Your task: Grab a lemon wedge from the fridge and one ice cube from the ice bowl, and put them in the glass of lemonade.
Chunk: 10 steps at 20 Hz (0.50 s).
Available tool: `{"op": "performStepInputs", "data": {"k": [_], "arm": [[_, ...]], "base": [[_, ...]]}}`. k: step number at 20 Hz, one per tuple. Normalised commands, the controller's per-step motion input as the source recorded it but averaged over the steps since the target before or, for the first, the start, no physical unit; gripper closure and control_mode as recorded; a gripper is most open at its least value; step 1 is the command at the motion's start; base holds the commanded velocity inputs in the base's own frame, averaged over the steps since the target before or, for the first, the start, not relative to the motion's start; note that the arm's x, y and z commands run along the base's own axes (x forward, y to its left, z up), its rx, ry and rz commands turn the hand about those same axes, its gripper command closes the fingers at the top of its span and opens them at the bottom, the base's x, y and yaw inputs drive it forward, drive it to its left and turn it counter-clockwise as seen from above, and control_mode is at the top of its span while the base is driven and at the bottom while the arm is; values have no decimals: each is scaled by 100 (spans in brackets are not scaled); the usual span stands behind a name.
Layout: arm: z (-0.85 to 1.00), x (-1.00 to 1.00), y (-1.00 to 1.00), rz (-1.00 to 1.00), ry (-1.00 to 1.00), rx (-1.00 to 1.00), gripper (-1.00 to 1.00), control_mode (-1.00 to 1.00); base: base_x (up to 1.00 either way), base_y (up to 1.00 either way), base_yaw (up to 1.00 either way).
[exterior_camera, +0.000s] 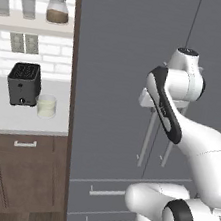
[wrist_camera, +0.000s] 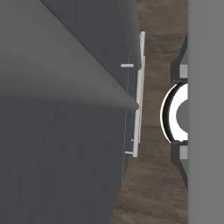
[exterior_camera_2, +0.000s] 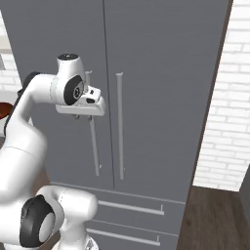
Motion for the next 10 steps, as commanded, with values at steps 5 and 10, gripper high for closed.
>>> {"op": "performStepInputs", "data": {"k": [5,10], "arm": [[0,-23,-4,0,7,0,-100,-100],[-24,-64,-28,-2,9,4,-100,-100]], "base": [[0,0,0],[0,0,0]]}}
